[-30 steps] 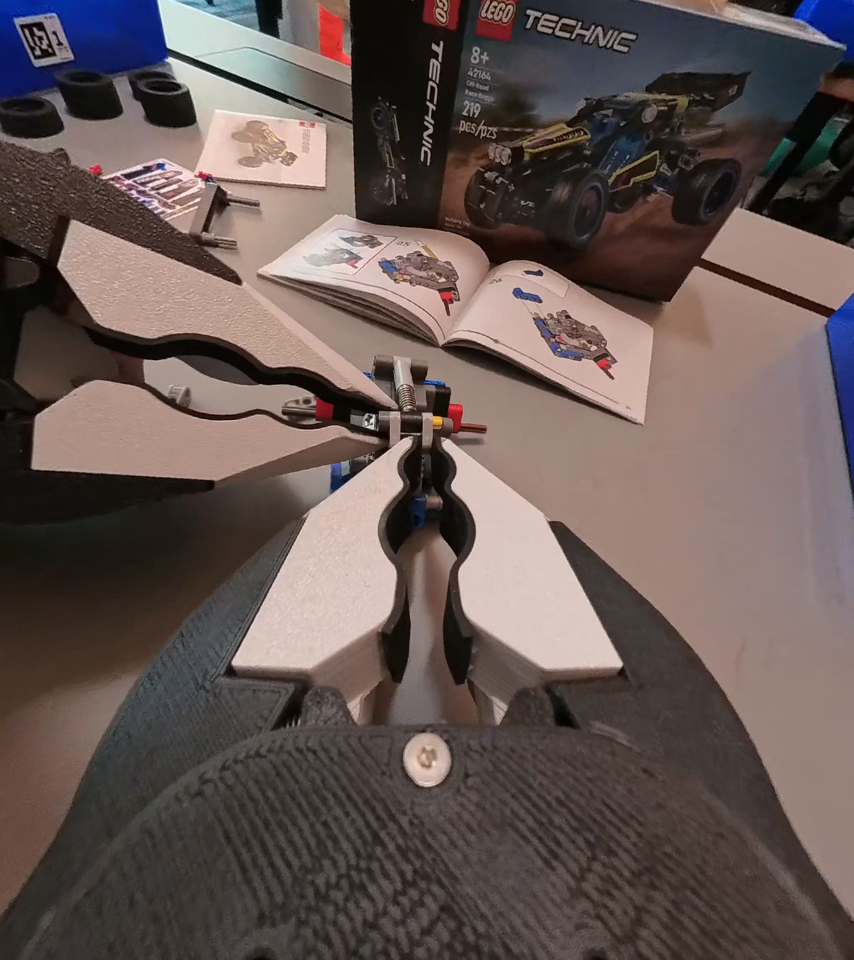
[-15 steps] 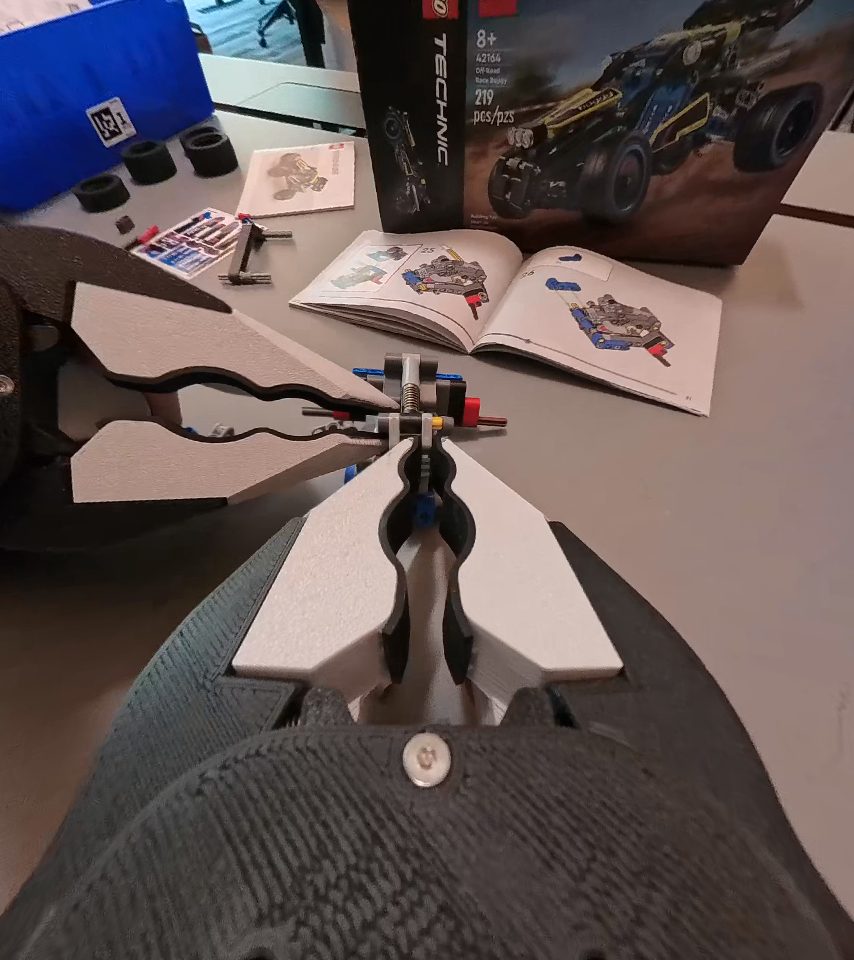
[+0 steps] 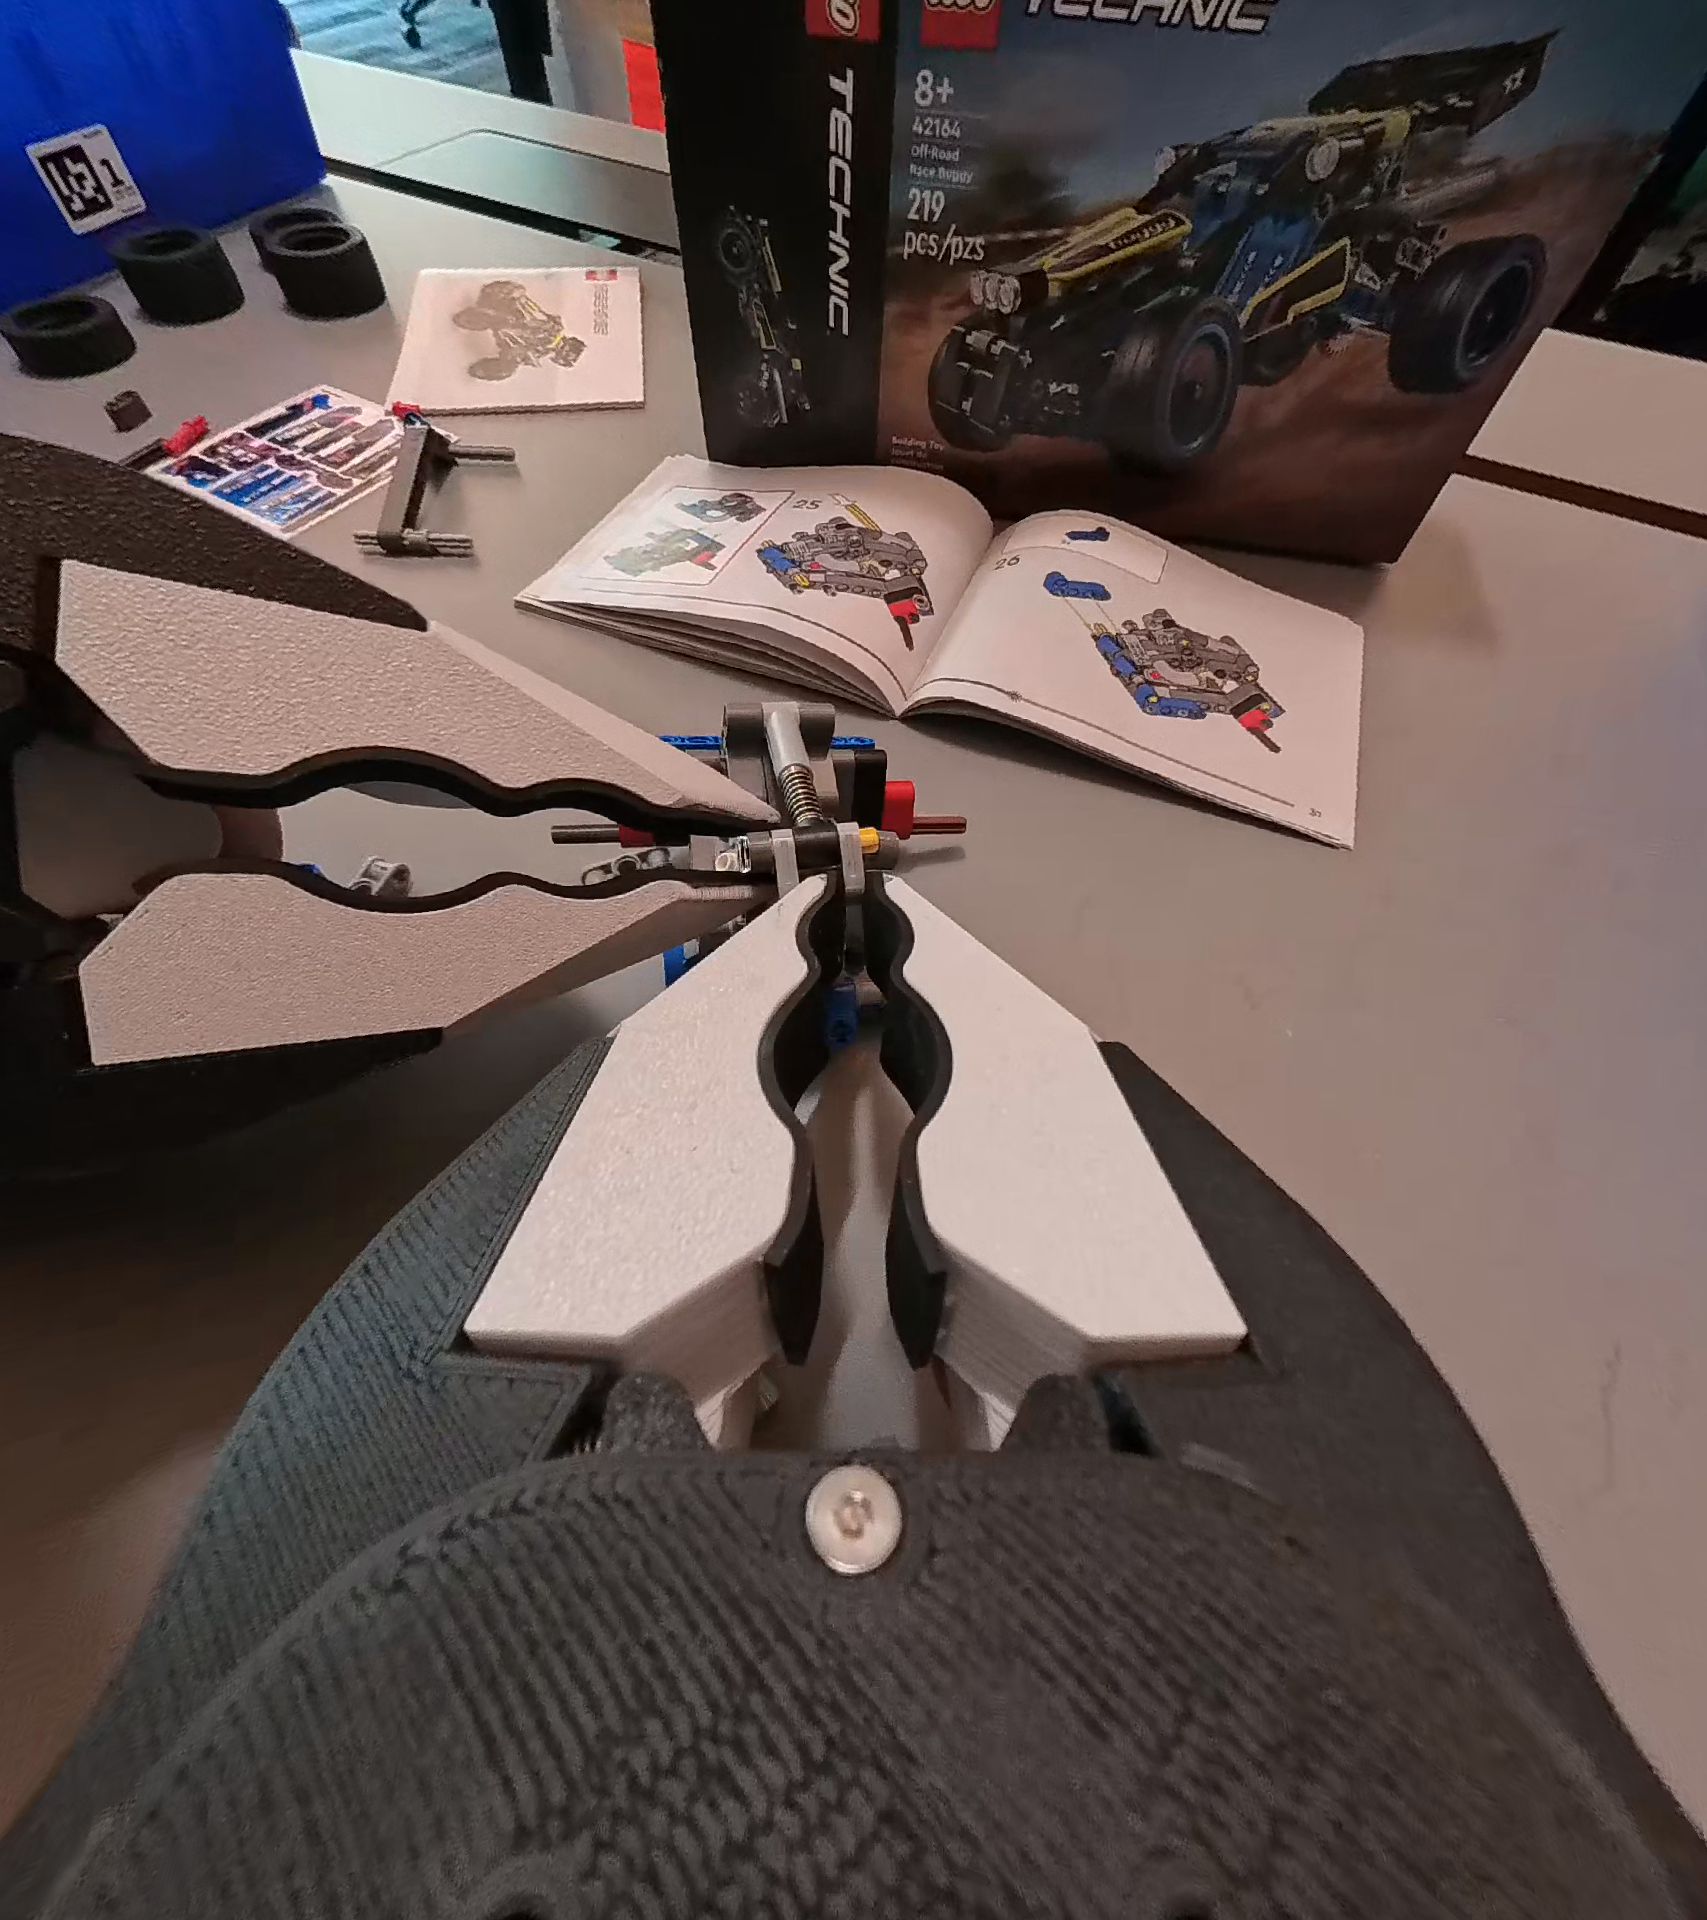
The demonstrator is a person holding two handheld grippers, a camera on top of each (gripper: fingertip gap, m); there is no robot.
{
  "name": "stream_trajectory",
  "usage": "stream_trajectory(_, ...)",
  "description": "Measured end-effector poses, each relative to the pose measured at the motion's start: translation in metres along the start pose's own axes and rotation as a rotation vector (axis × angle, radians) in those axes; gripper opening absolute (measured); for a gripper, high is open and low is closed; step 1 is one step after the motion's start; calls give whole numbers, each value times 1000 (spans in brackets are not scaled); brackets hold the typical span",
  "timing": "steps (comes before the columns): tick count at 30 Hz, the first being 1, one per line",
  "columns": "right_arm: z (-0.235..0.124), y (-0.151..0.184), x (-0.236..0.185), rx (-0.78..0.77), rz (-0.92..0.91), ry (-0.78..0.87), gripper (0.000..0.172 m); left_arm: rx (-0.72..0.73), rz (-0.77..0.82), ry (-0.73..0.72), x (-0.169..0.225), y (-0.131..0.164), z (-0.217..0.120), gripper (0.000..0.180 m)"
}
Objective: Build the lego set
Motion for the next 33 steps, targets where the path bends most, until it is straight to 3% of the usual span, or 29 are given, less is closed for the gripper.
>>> stream_trajectory(1,0,0,0,-1,2,-1,1,2,-7,2,0,0,0,3)
stream_trajectory(18,3,-1,0,-9,55,-44,0,23,-62,20,-2,2,-1,4)
stream_trajectory(27,3,0,-2,-17,65,-92,1,37,29,-41,-3,4,-3,8)
stream_trajectory(33,3,0,-3,-23,51,-93,1,38,81,-6,-2,4,-3,4)
Point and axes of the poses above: each gripper's, where its closed fingertips meet, z out along the fingers, y out of its underside, x = y × z across the jaws, the point moved 4 cm from there along -z, back along the fingers, and after that the axes turned 6 degrees about y, right-handed, at the moved point
